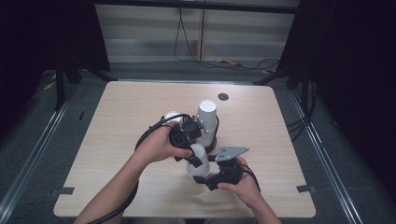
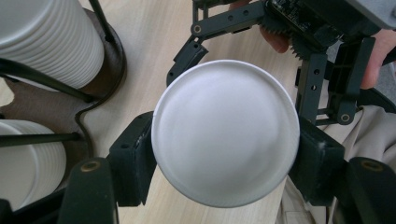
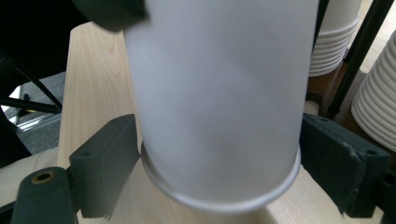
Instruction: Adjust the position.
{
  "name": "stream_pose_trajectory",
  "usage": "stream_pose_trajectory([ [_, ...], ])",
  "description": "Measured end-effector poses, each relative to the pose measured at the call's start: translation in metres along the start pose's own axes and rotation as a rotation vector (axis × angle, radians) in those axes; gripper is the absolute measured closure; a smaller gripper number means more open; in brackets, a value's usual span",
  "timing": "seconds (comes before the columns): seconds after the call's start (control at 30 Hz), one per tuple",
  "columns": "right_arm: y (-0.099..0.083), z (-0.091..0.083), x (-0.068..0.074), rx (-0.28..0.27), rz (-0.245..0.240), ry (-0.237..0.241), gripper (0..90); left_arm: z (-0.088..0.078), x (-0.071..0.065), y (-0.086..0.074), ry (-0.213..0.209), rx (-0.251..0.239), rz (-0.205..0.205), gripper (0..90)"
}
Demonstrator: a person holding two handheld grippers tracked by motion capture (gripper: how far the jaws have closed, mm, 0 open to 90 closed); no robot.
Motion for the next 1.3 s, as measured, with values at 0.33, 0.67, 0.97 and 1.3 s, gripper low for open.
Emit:
stream_pose_trajectory([
  [0.33,0.0,0.0,-0.003,-0.007,0.012,0.006,13.8,0.008,-0.005,0.01,-0.006,0.008,0.012,32.8],
  [0.67,0.001,-0.003,-0.003,-0.023,0.014,0.003,16.2,0.008,-0.005,0.01,-0.007,0.009,0.006,32.8],
  [0.97,0.002,-0.002,-0.002,-0.039,0.013,0.005,18.6,0.009,-0.004,0.008,-0.015,0.006,0.002,32.8],
  [1.3,0.004,-0.005,-0.002,-0.056,0.009,0.008,22.7,0.007,-0.004,0.012,-0.008,0.002,0.011,32.8],
])
Point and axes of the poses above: each handheld gripper's, and its own axes: z roughly forward along the jaws, y roughly out of its top, x roughly to its left, the point moved 10 cm from there along z, roughly forward along the jaws, and after that the axes turned 8 degrees about x, right-handed, at the moved point
